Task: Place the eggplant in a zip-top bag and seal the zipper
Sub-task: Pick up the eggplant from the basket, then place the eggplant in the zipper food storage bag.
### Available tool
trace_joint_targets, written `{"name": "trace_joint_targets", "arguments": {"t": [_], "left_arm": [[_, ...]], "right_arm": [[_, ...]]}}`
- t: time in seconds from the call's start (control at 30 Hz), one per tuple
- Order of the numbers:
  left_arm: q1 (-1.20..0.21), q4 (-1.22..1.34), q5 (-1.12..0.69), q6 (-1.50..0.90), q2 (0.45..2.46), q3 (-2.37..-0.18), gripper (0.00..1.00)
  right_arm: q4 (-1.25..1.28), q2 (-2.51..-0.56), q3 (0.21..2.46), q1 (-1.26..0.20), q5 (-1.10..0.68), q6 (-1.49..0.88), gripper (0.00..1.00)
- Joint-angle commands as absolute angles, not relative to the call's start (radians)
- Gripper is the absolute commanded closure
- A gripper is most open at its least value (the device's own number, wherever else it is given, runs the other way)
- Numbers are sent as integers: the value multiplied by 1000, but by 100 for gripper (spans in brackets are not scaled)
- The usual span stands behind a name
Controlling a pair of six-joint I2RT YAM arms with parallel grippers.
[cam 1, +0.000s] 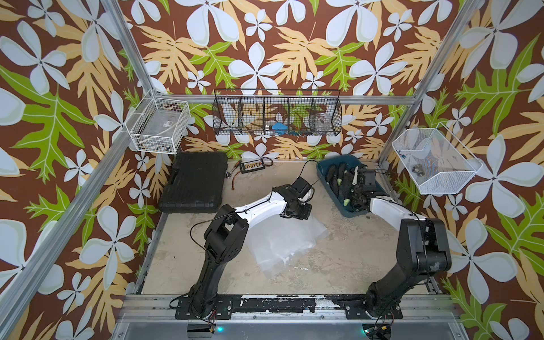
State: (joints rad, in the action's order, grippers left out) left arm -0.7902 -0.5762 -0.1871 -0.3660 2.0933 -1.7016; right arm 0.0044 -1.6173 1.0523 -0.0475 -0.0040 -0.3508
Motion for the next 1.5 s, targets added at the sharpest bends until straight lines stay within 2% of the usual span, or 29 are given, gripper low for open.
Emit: {"name": "trace_joint_targets", "arguments": {"t": [0.0,0.17,0.3,0.57,0.7,0.9,1.1,1.3,1.47], "left_arm": [[-785,-557,-176,-368,2098,-1704,95],[-770,-549,-182,-376,2090,-1687,95],[-765,-530,-201,-383,2080,-1671,95],[-765,-511,-199,-385,2060,-1648,95],[-765,-500,-196,-391,2050,-1637,95],[-765,-497,-189,-390,2034,-1631,95],[-767,-500,-192,-387,2013,-1617,95],[-794,-500,-129,-379,1946,-1555,96],[-830,-513,-128,-369,1932,-1534,98]], "right_arm": [[-70,-1521,1021,-95,-67,-357,71],[-151,-1261,895,-213,-202,-441,72],[-121,-1084,772,-269,-405,-501,72],[-291,-1103,730,-317,-608,-426,76],[-309,-1125,713,-325,-610,-437,78],[-366,-1164,716,-435,-535,-437,79],[-385,-1203,731,-433,-429,-480,81],[-457,-1312,828,-427,-415,-492,82],[-511,-1345,919,-427,-384,-467,79]]}}
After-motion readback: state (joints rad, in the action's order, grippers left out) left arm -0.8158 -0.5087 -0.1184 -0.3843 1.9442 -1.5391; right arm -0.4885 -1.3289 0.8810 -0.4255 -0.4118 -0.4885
